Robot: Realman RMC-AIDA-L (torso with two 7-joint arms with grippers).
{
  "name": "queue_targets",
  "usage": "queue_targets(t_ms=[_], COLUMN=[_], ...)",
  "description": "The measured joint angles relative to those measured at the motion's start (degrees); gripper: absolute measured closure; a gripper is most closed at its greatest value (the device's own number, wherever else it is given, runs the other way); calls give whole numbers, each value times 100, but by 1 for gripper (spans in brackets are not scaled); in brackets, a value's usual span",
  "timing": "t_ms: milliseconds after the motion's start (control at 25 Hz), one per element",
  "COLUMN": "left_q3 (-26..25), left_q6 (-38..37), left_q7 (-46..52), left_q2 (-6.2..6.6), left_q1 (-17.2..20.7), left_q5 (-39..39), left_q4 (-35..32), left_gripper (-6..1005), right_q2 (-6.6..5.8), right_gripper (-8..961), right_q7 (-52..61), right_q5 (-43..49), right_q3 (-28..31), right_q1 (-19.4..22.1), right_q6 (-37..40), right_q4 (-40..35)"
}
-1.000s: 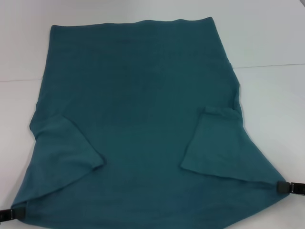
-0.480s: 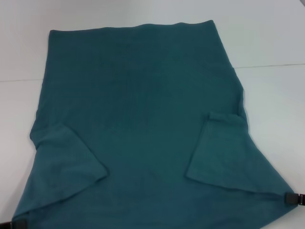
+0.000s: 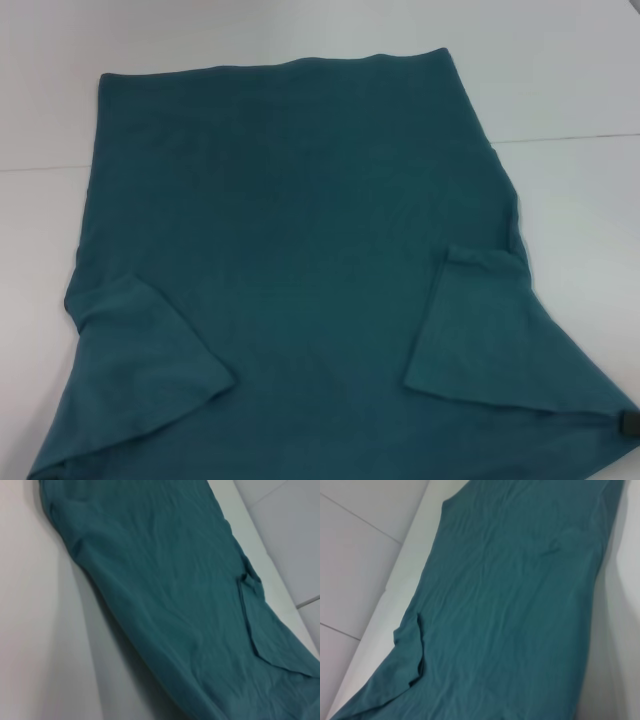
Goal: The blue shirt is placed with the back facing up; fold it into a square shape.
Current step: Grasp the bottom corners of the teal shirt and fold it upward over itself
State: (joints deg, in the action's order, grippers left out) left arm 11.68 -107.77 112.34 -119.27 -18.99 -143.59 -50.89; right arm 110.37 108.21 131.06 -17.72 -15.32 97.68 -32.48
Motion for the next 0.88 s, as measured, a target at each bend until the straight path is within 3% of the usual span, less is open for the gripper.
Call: queue_targets(t_ms=[200,440,640,680,880], left_q3=[-196,-217,-223,-222,-184], left_q6=[-156,-39,386,738,1545], left_q7=[-115,-131,-101,-92,-137], left_q2=[12,108,274,367,542], left_q1=[-4,-285,-708,-945,-1396], left_q5=[88,368,732,852,961], left_q4=[56,272,570,781,1252], left_gripper=[939,936,934,933,930], right_q2=[-42,-13,8,17,133], right_gripper=[922,921,921,921,922], right_q7=[-2,-9,-10,-13,-69], right_q5=[-2,-2,-82,-105,-267], right_q3=[101,180,232,235,250], right_q1=[-26,-345,-776,-862,-1347], right_q6=[10,-158,-600,-702,-1394], right_q4=[-4,-4,46,57,69])
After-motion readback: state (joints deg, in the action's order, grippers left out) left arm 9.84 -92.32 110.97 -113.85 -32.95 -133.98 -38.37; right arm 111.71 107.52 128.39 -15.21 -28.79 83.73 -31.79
